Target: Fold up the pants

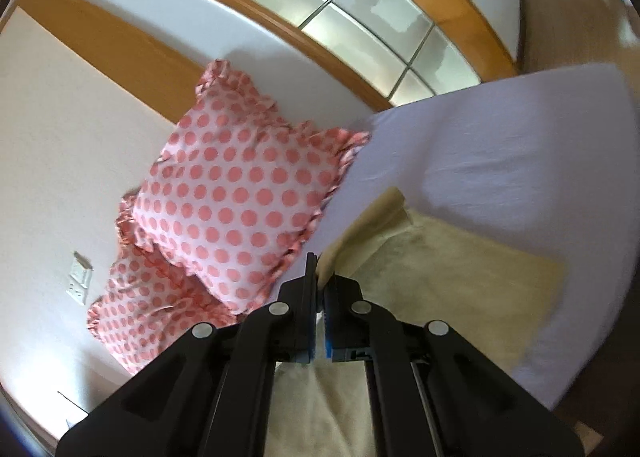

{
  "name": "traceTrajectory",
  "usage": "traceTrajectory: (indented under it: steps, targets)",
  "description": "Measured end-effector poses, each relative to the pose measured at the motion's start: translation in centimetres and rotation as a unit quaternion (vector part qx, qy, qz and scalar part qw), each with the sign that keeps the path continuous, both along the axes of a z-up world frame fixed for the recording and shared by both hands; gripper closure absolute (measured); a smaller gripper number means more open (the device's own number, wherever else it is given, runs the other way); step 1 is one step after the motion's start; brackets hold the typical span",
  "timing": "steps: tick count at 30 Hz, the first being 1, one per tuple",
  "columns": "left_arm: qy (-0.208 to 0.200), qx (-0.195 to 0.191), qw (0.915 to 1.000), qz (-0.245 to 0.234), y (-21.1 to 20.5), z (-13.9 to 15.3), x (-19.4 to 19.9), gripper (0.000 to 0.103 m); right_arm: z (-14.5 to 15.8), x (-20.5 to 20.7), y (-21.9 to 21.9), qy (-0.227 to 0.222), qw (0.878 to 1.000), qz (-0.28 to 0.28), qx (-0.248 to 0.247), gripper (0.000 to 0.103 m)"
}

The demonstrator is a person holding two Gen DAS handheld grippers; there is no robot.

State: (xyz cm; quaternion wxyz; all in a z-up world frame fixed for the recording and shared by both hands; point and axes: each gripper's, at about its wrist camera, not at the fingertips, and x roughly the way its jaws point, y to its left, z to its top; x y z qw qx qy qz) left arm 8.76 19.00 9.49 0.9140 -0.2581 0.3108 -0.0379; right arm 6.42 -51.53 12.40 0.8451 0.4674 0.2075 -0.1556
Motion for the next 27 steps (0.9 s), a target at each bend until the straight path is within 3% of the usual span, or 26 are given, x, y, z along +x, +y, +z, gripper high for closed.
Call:
traceTrajectory:
  steps: [3, 6, 14, 16, 18, 19, 21, 23, 27]
  targets:
    - [0.004, 0.003, 0.9999, 0.010, -0.5, -1.8, -6.6, 0.097, -1.1, -1.5, -0.4, 0.029, 1.000, -0.010, 0.002, 0.100]
    - [0.022, -0.006, 0.9995, 0.022, -0.9, -4.1, -10.3, 0.097, -2.9, -2.9, -0.9, 0.052, 0.998, -0.020, 0.024, 0.100]
    - [0.037, -0.014, 0.9986, 0.033, -0.8, -8.0, -12.2, 0.093, -4.2, -4.2, -0.9, 0.088, 0.996, -0.024, 0.017, 0.100]
    - [0.036, -0.016, 0.9987, 0.033, -0.6, -8.3, -12.3, 0.090, -4.1, -4.3, -0.8, 0.106, 0.994, -0.024, 0.012, 0.094]
    - [0.028, -0.024, 0.9987, 0.035, -0.3, -8.2, -13.0, 0.080, -3.6, -5.2, -0.9, 0.116, 0.992, -0.044, 0.009, 0.068]
    - [0.022, -0.024, 0.9987, 0.039, -0.1, -8.1, -13.3, 0.076, -3.3, -5.7, -0.9, 0.115, 0.992, -0.054, 0.002, 0.049]
    - [0.003, -0.018, 0.9981, 0.059, 0.5, -7.5, -14.5, 0.061, -2.8, -6.6, -0.9, 0.114, 0.991, -0.069, -0.025, 0.049]
    - [-0.010, -0.015, 0.9965, 0.082, 1.3, -7.0, -15.4, 0.053, -3.2, -6.7, -0.9, 0.122, 0.990, -0.064, -0.029, 0.050]
    - [-0.031, -0.027, 0.9912, 0.126, 3.2, -6.3, -16.8, 0.045, -4.2, -6.2, -0.2, 0.116, 0.992, -0.049, -0.026, 0.060]
